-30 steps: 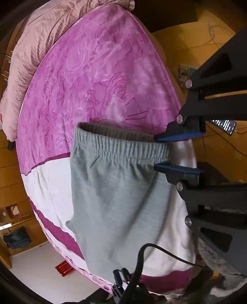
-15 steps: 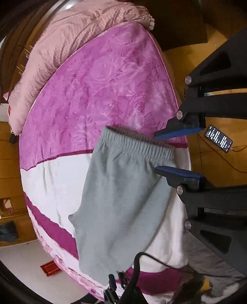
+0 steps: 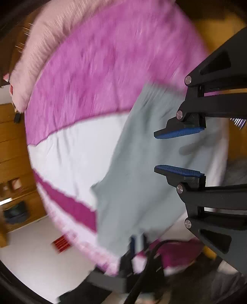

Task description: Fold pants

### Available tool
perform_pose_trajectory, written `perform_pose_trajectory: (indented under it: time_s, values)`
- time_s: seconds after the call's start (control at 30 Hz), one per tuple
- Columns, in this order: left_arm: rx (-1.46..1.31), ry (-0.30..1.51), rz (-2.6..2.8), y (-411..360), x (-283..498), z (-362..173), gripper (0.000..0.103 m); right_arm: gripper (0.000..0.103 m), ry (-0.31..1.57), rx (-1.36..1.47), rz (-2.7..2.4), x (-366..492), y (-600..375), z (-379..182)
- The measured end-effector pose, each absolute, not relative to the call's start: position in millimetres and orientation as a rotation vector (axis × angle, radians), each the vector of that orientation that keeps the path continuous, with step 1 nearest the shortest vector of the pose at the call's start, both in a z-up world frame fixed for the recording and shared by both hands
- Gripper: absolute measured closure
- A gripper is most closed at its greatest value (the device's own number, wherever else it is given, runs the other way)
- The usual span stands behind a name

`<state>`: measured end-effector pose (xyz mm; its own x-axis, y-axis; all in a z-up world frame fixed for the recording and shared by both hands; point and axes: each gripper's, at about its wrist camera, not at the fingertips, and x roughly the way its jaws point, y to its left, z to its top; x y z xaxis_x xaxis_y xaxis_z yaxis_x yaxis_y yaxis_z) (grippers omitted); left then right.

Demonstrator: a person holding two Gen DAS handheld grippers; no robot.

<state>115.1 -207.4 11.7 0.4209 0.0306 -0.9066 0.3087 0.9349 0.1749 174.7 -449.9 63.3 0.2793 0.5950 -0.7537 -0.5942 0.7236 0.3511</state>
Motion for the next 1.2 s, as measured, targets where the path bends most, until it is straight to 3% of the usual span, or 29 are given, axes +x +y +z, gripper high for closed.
perform_pose_trajectory:
  time_s: [0.1,0.13,0.27,0.53,0.73,0.97,1.2]
  values:
    - [0.339,1.159,-0.185,-203,114,-7,0.075,0.101,1.143,0.126,0.867,203,-443,21]
    - [0.360,1.131,-0.192,-204,109,-8,0.075,0.103,1.174,0.074,0.824,208,-441,9]
    - [0.413,1.110,-0.203,-205,95,-7,0.075,0.103,1.176,0.087,0.776,222,-461,-9]
    - [0.408,1.082,-0.215,-197,76,-5,0.074,0.103,1.040,-0.164,0.612,189,-433,38]
    - [0.320,1.049,-0.230,-174,65,12,0.074,0.097,0.975,-0.137,0.660,159,-415,75]
    - [0.279,1.055,-0.108,-94,54,37,0.074,0.090,0.922,-0.107,0.777,123,-327,97]
    - [0.115,1.110,0.086,22,46,36,0.064,0.089,0.920,-0.169,0.976,90,-182,85]
